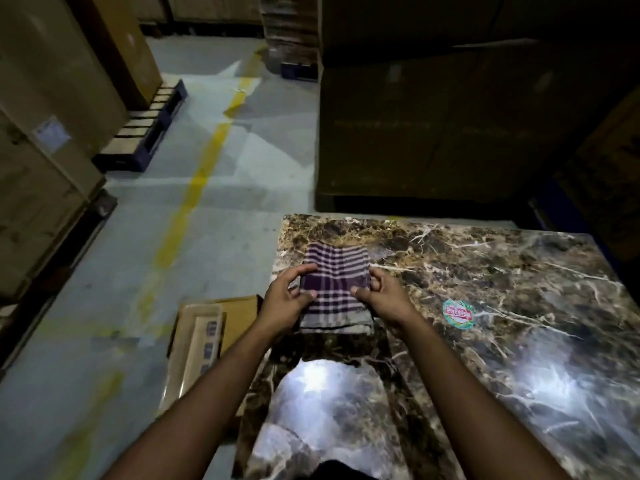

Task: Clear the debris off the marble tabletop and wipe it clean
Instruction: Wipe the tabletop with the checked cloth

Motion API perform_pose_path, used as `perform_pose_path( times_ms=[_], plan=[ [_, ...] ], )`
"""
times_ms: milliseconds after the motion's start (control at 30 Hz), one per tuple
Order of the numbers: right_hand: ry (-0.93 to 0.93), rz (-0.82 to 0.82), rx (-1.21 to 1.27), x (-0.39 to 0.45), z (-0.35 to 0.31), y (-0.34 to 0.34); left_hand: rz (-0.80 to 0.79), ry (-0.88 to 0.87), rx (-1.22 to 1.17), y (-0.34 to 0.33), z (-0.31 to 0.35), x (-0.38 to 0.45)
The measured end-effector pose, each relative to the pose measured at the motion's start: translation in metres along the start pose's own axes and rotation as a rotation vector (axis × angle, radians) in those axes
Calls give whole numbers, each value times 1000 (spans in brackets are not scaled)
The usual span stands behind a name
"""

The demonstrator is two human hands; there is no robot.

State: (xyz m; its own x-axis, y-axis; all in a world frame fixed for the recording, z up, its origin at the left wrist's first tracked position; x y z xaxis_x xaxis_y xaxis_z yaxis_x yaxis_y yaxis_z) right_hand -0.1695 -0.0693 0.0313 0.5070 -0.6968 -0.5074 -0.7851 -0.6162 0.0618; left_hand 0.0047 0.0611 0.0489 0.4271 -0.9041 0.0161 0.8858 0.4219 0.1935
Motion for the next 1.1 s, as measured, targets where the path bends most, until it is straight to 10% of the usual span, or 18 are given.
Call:
perform_pose_path(
  times_ms=[333,1100],
  plan=[
    [-131,596,-559,22,28,-6,-345,147,570,5,-88,52],
    [532,-23,-1333,188,12,-122,-68,-36,990,10,-156,65]
  ],
)
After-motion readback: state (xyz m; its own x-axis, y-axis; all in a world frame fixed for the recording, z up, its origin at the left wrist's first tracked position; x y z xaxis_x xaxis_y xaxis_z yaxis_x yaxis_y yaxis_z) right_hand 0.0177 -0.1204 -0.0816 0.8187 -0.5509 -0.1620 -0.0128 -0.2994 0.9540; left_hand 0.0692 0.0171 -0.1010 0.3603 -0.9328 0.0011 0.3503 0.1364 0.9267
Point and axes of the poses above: each hand's wrist, its own x-axis towards the middle knuckle, its own y-axis out of the back of the hand, z = x × y, the point moved 5 cm from there along x, towards the middle knuckle, and after that the axes turned 7 degrees about -y, right-handed, at the moved point
